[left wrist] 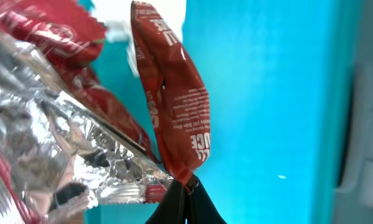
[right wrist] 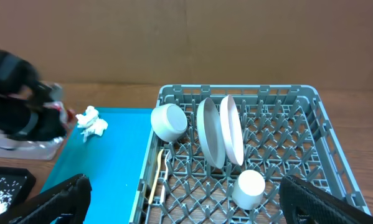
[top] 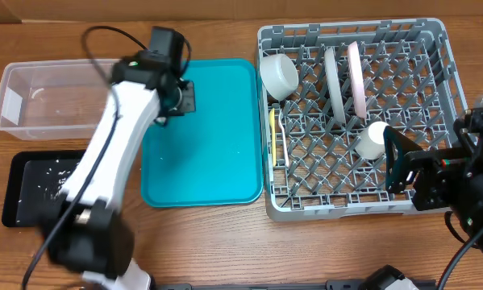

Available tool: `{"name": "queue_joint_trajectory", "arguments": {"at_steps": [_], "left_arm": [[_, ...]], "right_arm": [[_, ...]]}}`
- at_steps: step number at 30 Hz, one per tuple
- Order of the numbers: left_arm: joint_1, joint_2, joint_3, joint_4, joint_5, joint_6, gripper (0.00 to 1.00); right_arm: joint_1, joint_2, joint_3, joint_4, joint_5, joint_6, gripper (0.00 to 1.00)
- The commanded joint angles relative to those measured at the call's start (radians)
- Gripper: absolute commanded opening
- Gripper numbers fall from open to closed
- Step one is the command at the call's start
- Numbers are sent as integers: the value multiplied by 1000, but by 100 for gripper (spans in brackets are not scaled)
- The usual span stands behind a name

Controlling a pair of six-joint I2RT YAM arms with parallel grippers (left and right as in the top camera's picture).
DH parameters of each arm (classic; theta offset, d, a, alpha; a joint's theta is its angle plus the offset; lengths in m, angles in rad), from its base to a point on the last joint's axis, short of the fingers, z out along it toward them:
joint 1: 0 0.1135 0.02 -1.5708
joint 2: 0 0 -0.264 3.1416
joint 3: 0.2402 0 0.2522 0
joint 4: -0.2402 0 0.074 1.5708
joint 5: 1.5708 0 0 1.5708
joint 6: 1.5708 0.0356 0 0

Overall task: Sort waste into correct bins and load items into the dishwasher rack
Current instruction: 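Move the left gripper to the red and silver wrappers and grasp them, then drop the wrappers into the clear plastic bin with the left gripper, then return the left gripper to the teal tray and grasp the white paper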

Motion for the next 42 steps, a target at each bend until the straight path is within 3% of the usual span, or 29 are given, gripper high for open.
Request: {"name": "queue_joint_trajectory", "arguments": {"at_steps": [1,5,10,15,17,22,30,31,32,33,36,42], "left_arm": [[11,-100,16,-20,12,38,4],[41,-103,16,-66,-92,52,4],[76,-101,15,-14,135,135,4],[108,-101,15,-79,-97,111,4],[171,-101,15,-61,-97,114,4],[337,-79,15,21,44,201,4],[364,80,14,70,64,258,4],[364,113,14,72,55,197,6],[368,130,14,72,52,146,28],[373,139,14,71,52,109,40],[376,121,38,48,69,73,64],[320,41,145,-16,194,64,62]], "right_arm": [[1,-3,3,4,5,4,100],[1,-3,3,4,5,4,100],[1,-3,3,4,5,4,100],[1,-3,3,4,5,4,100],[1,-3,3,4,5,4,100],[1,-3,3,4,5,4,100],[1,-3,3,4,5,4,100],[1,-3,3,4,5,4,100],[1,-3,3,4,5,4,100],[1,-3,3,4,5,4,100],[1,-3,3,4,5,4,100],[1,-3,3,4,5,4,100]]}}
